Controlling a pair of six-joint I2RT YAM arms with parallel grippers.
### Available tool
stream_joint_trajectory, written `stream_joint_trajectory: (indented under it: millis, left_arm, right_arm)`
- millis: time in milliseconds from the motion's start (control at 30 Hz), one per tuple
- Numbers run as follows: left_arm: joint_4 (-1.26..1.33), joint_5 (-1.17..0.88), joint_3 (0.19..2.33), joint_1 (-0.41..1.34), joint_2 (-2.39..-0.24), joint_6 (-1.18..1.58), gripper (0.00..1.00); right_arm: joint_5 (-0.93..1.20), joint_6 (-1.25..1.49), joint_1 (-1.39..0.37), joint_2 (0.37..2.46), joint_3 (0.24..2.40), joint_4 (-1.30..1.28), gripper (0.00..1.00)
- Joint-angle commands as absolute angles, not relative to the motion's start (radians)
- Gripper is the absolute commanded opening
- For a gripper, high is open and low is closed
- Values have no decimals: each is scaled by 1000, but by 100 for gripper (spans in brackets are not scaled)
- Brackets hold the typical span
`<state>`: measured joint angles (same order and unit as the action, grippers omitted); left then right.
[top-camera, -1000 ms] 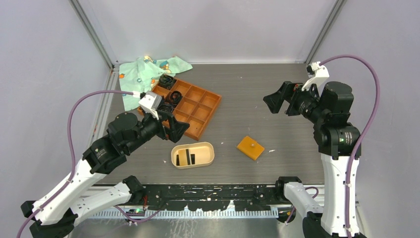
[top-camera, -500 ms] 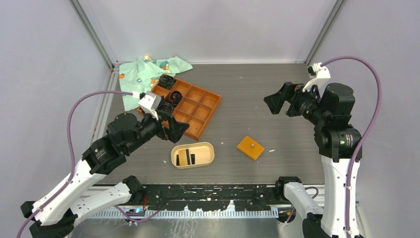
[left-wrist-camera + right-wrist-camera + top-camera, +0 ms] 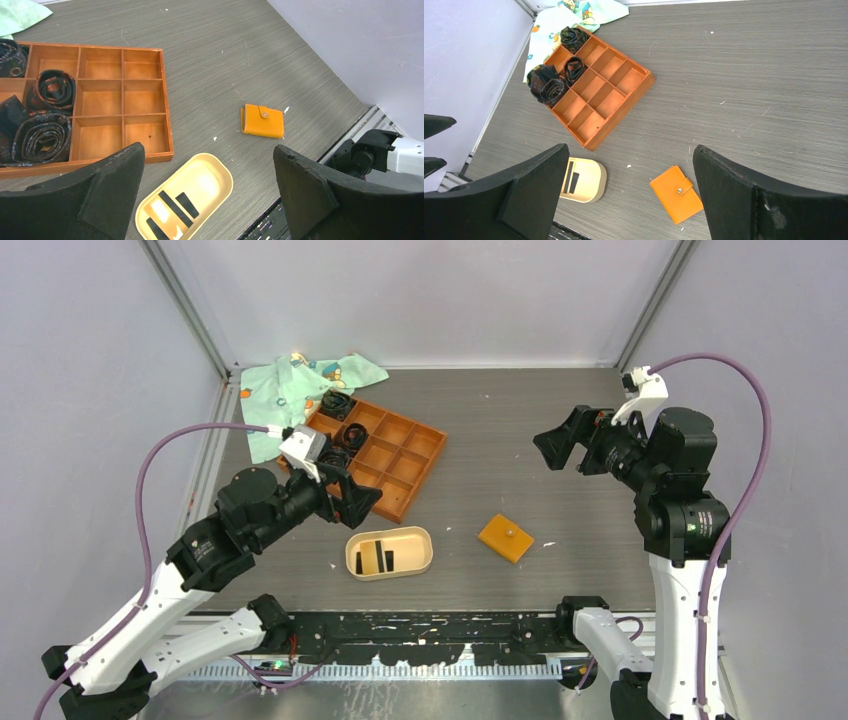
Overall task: Put the credit cards into the card holder
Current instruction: Reset both arms
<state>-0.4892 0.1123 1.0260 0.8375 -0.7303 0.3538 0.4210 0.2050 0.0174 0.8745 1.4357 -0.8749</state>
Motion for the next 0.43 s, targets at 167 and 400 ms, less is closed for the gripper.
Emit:
stream_joint_trajectory:
  millis: [167,400]
  left_arm:
    - [-453,125,1028,836,-721,330,100]
    - [-452,130,1026,836,-723,325,100]
  right_arm:
    - [407,202,25,862,1447,-823,99]
    - [398,191,25,862,1441,-819,99]
